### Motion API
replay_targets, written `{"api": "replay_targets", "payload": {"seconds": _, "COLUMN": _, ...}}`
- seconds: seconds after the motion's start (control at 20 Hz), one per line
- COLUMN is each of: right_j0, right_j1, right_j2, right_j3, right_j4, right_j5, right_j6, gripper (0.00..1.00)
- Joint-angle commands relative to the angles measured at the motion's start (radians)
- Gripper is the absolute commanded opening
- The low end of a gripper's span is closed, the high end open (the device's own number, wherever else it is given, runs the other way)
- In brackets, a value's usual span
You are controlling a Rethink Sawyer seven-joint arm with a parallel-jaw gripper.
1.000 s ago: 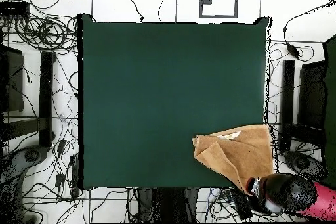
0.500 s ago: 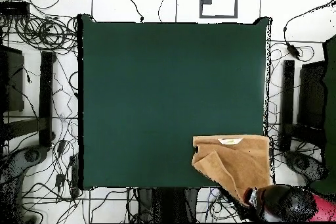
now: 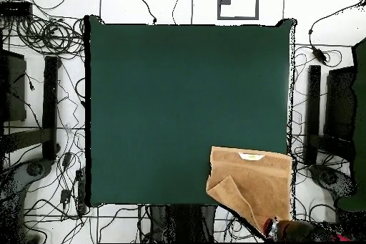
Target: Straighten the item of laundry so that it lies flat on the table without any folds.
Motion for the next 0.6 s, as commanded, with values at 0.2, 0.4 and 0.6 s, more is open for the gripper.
{"api": "replay_targets", "payload": {"seconds": 0.2, "right_j0": -0.022, "right_j1": 0.07, "right_j2": 0.043, "right_j3": 0.157, "right_j4": -0.103, "right_j5": -0.123, "right_j6": -0.092, "gripper": 0.0}}
{"api": "replay_targets", "payload": {"seconds": 0.4, "right_j0": -0.015, "right_j1": 0.102, "right_j2": 0.049, "right_j3": 0.153, "right_j4": -0.141, "right_j5": -0.212, "right_j6": -0.043, "gripper": 0.0}}
{"api": "replay_targets", "payload": {"seconds": 0.6, "right_j0": 0.252, "right_j1": 0.157, "right_j2": -0.13, "right_j3": 0.009, "right_j4": -0.412, "right_j5": -0.538, "right_j6": 0.256, "gripper": 0.0}}
